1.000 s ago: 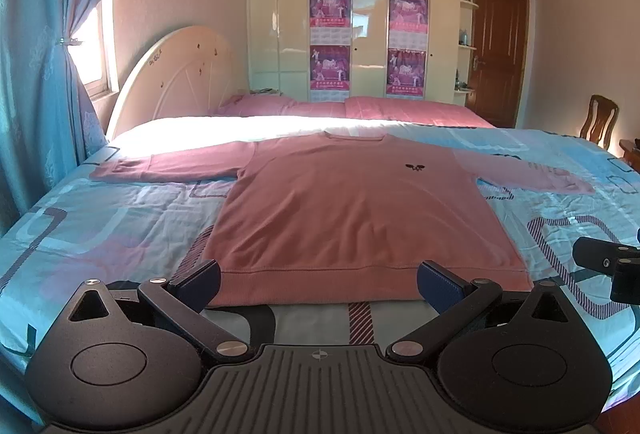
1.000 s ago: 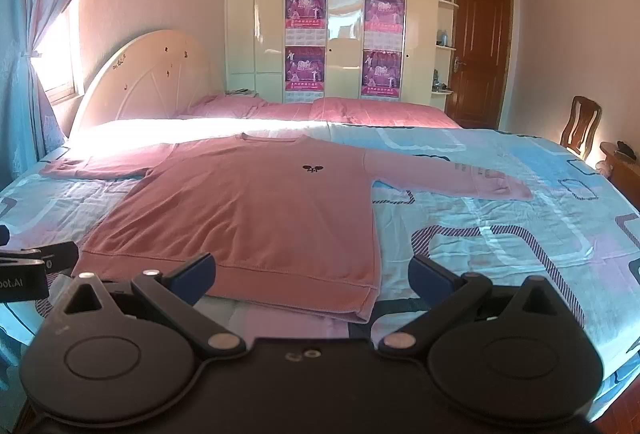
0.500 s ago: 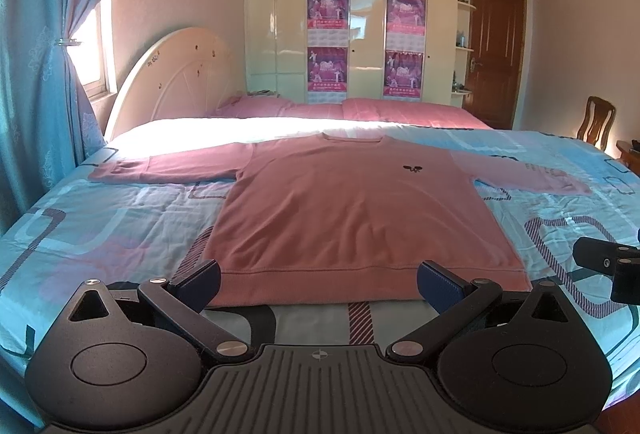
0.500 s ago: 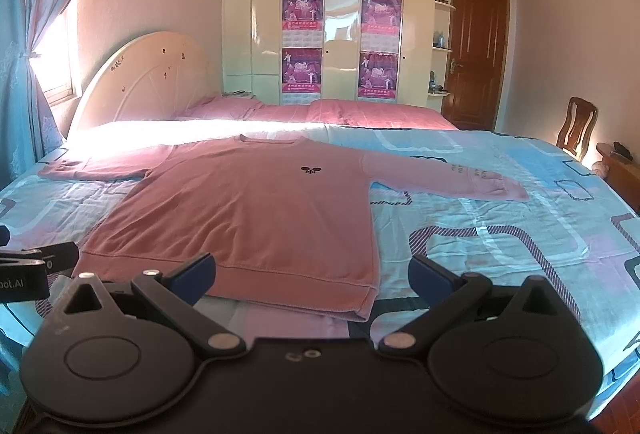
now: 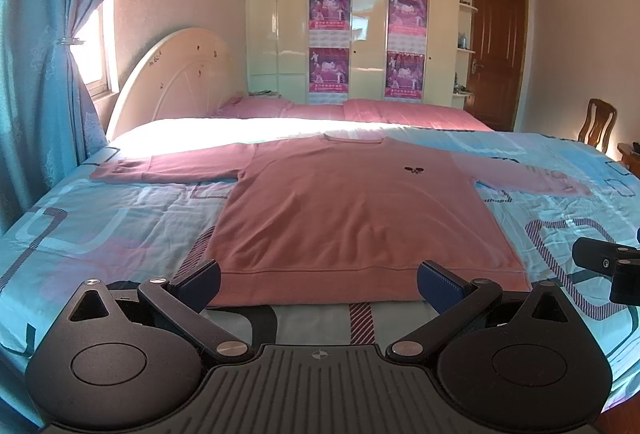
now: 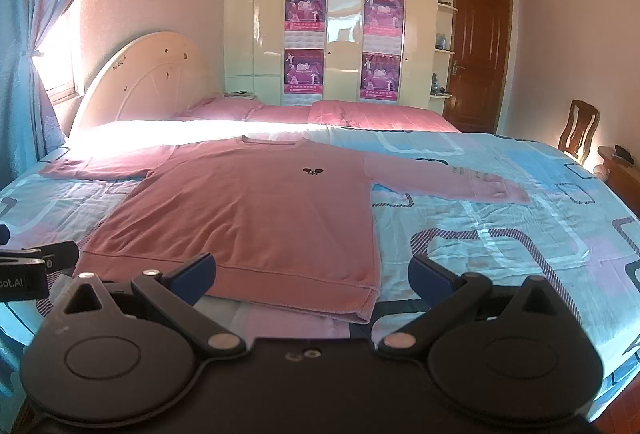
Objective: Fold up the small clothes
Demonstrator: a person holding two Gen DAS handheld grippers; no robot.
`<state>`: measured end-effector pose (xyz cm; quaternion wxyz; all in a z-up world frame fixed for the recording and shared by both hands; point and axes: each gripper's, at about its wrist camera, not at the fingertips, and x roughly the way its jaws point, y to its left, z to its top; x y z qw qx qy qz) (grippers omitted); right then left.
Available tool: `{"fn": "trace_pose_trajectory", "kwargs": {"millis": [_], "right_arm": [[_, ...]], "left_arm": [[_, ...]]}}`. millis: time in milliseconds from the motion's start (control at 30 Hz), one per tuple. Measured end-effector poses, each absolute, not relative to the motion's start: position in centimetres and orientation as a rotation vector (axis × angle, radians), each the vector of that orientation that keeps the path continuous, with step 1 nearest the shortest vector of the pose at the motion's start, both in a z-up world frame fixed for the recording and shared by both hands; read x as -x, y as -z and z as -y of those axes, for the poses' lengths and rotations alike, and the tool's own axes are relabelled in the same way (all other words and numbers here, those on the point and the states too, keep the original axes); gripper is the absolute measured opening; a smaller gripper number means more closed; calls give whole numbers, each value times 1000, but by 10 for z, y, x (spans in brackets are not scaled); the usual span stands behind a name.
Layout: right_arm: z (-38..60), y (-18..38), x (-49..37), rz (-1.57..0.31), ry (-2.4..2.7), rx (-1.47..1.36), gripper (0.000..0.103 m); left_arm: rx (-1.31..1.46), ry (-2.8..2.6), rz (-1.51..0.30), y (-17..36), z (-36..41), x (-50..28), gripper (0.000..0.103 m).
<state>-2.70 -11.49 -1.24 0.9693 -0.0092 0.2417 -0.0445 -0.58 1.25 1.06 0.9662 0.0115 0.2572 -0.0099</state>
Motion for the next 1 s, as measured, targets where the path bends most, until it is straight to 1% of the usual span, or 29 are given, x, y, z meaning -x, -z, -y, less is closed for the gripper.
{"fn": "trace_pose_trajectory", "kwargs": {"millis": [533,867,1000], "right_arm": [[116,12,26,-485,96,15,102],[128,12,-7,-486,142,4,102],[135,14,-29,-492,170,3,102]], "left_arm": [[-30,24,-525,-12,-13,1,103],[-33,53,-522,-15,-10,-34,103],[21,78,-539,-12,-13,-61,103]]}}
